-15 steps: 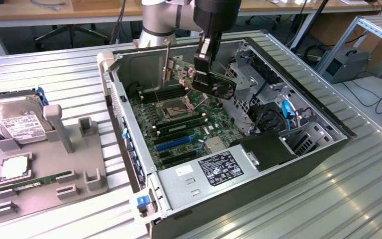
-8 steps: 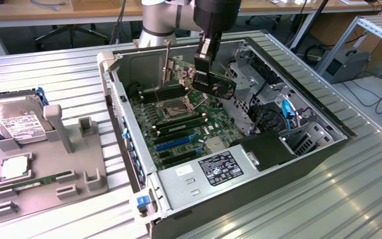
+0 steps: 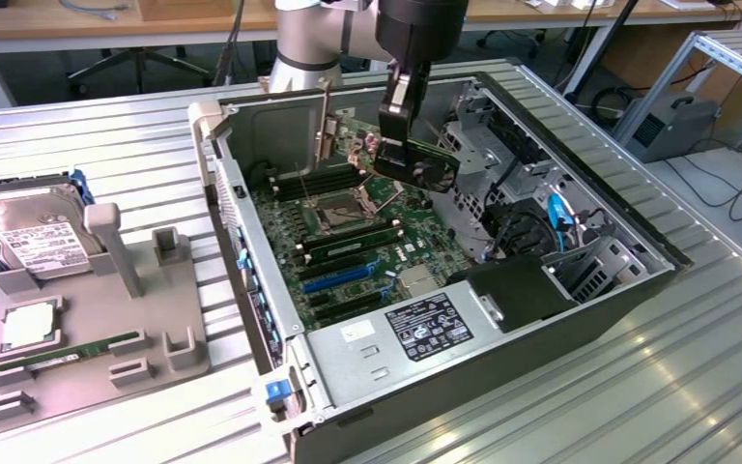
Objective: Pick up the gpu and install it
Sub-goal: 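Insert the gpu into the slot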
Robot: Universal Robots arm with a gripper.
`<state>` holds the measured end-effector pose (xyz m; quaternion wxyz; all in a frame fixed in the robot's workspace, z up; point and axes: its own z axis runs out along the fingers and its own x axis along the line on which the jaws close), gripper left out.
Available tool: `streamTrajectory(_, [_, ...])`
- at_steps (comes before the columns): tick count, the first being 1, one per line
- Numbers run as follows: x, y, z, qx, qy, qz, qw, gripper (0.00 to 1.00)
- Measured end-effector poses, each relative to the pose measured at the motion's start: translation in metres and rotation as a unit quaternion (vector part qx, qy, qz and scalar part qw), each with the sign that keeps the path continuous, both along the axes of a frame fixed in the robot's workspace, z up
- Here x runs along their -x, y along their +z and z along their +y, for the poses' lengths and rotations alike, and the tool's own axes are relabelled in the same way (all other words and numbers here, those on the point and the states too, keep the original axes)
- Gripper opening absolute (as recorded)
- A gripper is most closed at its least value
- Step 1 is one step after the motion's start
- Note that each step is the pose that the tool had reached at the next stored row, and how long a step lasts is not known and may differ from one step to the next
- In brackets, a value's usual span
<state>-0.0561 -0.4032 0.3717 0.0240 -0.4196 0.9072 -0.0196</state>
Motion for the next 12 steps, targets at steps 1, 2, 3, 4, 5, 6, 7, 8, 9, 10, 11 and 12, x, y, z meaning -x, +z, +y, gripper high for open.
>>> streamTrajectory(1, [0.0000,0.0000,0.0000,0.0001,0.001,0.0000,1.0000,0.27])
streamTrajectory(2, [0.0000,0.0000,0.0000,0.0001,0.002,0.0000,1.0000,0.27])
streamTrajectory(3, [0.0000,0.0000,0.0000,0.0001,0.003,0.0000,1.0000,0.27])
streamTrajectory(4, [0.0000,0.0000,0.0000,0.0002,0.003,0.0000,1.0000,0.27])
streamTrajectory(5, [0.0000,0.0000,0.0000,0.0002,0.004,0.0000,1.0000,0.27])
streamTrajectory(6, [0.0000,0.0000,0.0000,0.0003,0.005,0.0000,1.0000,0.27])
streamTrajectory(7, [0.0000,0.0000,0.0000,0.0003,0.005,0.0000,1.0000,0.27])
streamTrajectory(8, [0.0000,0.0000,0.0000,0.0004,0.006,0.0000,1.0000,0.27])
streamTrajectory(9, [0.0000,0.0000,0.0000,0.0004,0.007,0.0000,1.0000,0.27])
streamTrajectory(10, [0.0000,0.0000,0.0000,0.0004,0.008,0.0000,1.0000,0.27])
streamTrajectory(11, [0.0000,0.0000,0.0000,0.0004,0.008,0.0000,1.0000,0.27])
streamTrajectory(12, [0.0000,0.0000,0.0000,0.0004,0.009,0.0000,1.0000,0.27])
